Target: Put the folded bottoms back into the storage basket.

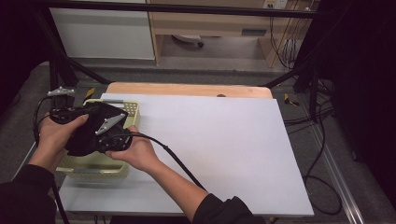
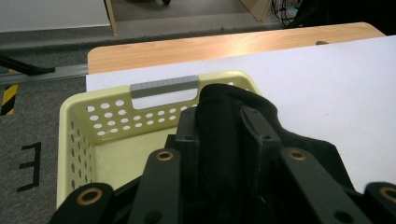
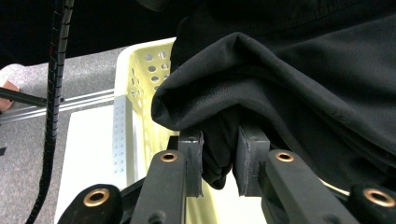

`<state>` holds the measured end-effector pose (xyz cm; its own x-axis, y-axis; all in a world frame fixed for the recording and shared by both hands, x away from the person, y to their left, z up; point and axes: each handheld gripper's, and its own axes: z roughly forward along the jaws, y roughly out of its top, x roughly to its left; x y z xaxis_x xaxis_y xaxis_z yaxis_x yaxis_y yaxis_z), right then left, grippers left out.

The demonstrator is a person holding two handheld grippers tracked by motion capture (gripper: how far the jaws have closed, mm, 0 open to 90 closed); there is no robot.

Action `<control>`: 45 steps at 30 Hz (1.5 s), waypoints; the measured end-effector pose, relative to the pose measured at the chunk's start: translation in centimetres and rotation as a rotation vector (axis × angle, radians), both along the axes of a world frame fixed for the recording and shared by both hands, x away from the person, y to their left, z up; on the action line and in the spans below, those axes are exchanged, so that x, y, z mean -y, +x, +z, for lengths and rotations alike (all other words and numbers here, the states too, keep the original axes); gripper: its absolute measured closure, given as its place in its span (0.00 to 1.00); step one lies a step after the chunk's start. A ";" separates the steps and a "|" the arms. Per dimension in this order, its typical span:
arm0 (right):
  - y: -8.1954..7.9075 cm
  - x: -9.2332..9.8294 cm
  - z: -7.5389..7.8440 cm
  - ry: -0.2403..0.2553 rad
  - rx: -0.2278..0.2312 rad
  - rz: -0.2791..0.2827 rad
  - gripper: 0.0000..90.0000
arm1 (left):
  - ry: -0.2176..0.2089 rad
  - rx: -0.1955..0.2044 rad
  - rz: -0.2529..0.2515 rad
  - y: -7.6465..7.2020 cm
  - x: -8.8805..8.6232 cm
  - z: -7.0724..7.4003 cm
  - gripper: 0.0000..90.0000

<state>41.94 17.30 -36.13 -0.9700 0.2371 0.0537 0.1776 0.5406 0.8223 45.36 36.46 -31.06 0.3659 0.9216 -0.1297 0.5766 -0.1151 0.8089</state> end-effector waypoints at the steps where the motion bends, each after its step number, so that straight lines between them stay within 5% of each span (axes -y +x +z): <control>1: 0.0 0.0 0.0 -0.002 -0.002 0.002 0.84 | 0.002 -0.002 -0.001 0.0 0.0 0.0 0.78; 45: 0.5 1.3 -1.8 -0.017 -0.001 -0.034 0.83 | 0.006 -0.017 0.030 0.5 0.4 -2.6 0.78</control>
<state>42.39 16.01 -37.89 -0.9614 0.2705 0.0507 0.1971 0.5482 0.8128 45.88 36.04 -33.67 0.3358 0.9329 -0.1302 0.5932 -0.1020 0.7986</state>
